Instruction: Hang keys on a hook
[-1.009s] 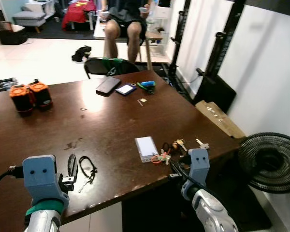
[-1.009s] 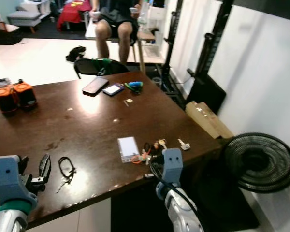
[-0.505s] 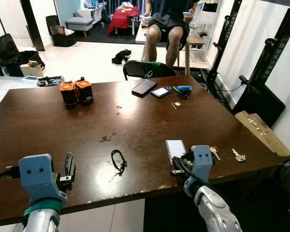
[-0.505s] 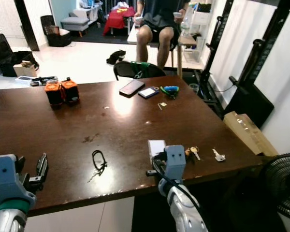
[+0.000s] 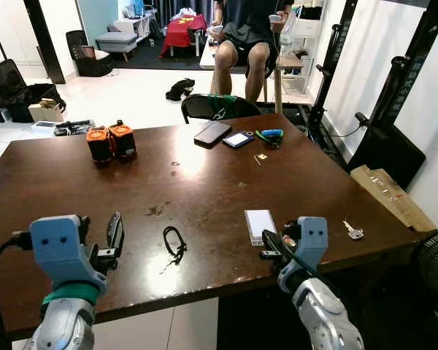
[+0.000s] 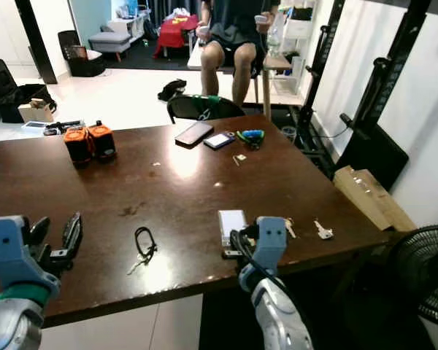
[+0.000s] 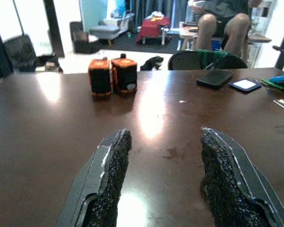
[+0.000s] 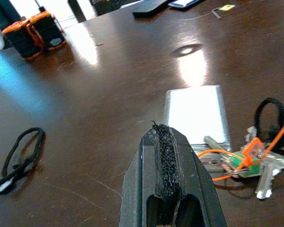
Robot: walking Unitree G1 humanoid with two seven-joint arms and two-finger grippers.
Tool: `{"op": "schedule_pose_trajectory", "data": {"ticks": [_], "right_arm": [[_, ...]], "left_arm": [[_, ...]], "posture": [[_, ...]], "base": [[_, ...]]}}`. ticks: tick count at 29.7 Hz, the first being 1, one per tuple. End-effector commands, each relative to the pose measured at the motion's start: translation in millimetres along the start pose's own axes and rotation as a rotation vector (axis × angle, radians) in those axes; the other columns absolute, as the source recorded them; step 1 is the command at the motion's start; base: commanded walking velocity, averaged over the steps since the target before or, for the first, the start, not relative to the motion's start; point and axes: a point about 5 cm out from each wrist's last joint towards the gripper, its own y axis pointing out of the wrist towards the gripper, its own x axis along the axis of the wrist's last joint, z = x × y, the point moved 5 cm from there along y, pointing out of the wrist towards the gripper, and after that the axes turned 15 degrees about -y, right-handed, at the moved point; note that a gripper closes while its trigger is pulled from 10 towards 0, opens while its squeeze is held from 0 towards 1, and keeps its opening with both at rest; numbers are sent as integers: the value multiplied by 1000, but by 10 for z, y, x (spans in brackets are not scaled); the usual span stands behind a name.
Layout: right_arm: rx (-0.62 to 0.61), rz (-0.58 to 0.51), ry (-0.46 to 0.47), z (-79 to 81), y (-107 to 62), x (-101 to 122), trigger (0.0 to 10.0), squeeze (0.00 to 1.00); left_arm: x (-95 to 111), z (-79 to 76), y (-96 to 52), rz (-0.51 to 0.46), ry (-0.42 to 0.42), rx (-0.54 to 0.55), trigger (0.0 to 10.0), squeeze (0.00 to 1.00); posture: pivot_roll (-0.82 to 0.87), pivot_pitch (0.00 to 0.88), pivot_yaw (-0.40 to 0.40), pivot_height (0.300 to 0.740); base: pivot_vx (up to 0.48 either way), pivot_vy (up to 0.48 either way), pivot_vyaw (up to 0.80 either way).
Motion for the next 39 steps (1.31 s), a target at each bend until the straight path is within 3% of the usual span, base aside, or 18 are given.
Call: {"op": "schedule_pose_trajectory", "data": {"ticks": [1, 14, 39], "right_arm": [[-4, -6, 2, 1, -8, 2, 10000, 0], [16, 9, -15, 52, -47, -60, 10000, 0], [13, 12, -9, 80, -17, -70, 10000, 0]], "left_arm": [[6, -21, -20, 3, 18, -9, 10000, 0], [-22, -101, -61, 13, -23, -30, 10000, 0], [-7, -85, -56, 18, -21, -26, 10000, 0]], "posture": [[-139, 42, 101, 740], [-141, 24, 109, 740], [-129, 36, 116, 740]], "base": [[0, 0, 0], [0, -480, 0], [0, -480, 0]]}}
